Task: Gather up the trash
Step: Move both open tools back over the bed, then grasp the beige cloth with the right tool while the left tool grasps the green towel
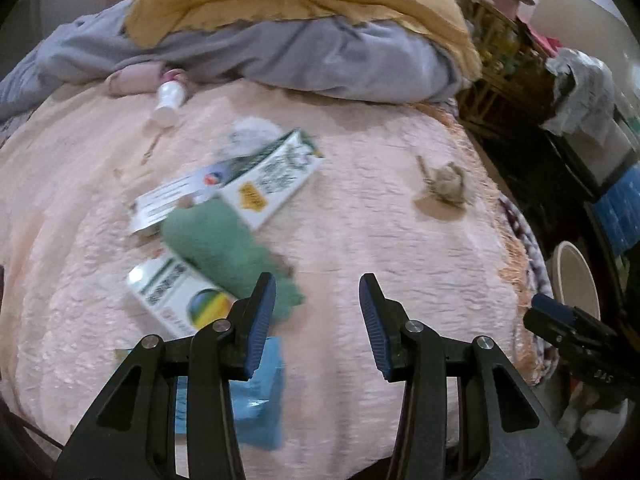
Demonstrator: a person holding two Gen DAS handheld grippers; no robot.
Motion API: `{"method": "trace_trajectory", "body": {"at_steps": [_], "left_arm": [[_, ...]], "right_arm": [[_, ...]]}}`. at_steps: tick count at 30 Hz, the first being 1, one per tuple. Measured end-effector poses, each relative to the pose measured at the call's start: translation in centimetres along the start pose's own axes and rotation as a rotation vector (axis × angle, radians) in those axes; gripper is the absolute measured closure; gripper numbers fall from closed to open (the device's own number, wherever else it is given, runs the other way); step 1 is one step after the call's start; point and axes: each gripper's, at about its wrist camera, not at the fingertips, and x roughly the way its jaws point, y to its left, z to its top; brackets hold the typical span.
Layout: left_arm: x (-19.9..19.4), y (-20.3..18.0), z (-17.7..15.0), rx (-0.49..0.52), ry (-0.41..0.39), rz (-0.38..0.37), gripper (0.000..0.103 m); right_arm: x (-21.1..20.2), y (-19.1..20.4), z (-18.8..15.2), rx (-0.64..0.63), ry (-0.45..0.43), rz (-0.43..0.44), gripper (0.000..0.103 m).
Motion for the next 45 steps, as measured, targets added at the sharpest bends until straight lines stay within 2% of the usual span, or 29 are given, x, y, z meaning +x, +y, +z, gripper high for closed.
{"method": "trace_trajectory", "body": {"at_steps": [9,14,17,27,33,38,39,40,41,42,45], "left_arm": [[0.5,5.9,0.0,-0.133,0.025,0.019,0.061],[2.2,7.4,0.7,-0.203,0.034,0.000,0.060],[3.3,7.6,1.3,-0.224,0.025,-0.009,0.056],[7.0,6.9,3.1,-0.195,0.045,0.013,0.053],[7.7,6.5,3.8,-0.155,0.042,0.017,0.053],[7.8,6.5,3.8,-0.133,0.041,0.012,0.053],[7.7,6.5,3.7,-0.128,0.036,0.012,0.056],[7.6,6.4,3.6,-0.122,0.031,0.016,0.065],[7.5,6.3,3.5,-0.116,0.026,0.025,0.069],[7.4,6.3,3.4,-0.113,0.022,0.027,0.073],[6.8,6.5,3.2,-0.118,0.015,0.016,0.084]], "right_arm": [[1.5,1.3,0.1,-0.022,0.027,0.019,0.037],[2.3,1.3,0.8,-0.030,0.034,0.015,0.036],[2.6,1.1,1.7,-0.031,0.031,0.007,0.033],[5.3,-0.6,6.4,-0.007,-0.001,-0.048,0.025],[9.2,-0.8,10.3,-0.039,-0.012,-0.110,0.024],[12.4,-1.4,12.0,-0.050,0.009,-0.155,0.025],[13.0,-1.5,12.1,-0.049,0.017,-0.160,0.027],[13.4,-1.6,12.1,-0.046,0.022,-0.166,0.032],[13.5,-1.6,12.0,-0.045,0.020,-0.168,0.046],[13.5,-1.6,11.9,-0.049,0.015,-0.170,0.054],[12.3,-1.1,11.4,-0.068,-0.008,-0.156,0.061]]}}
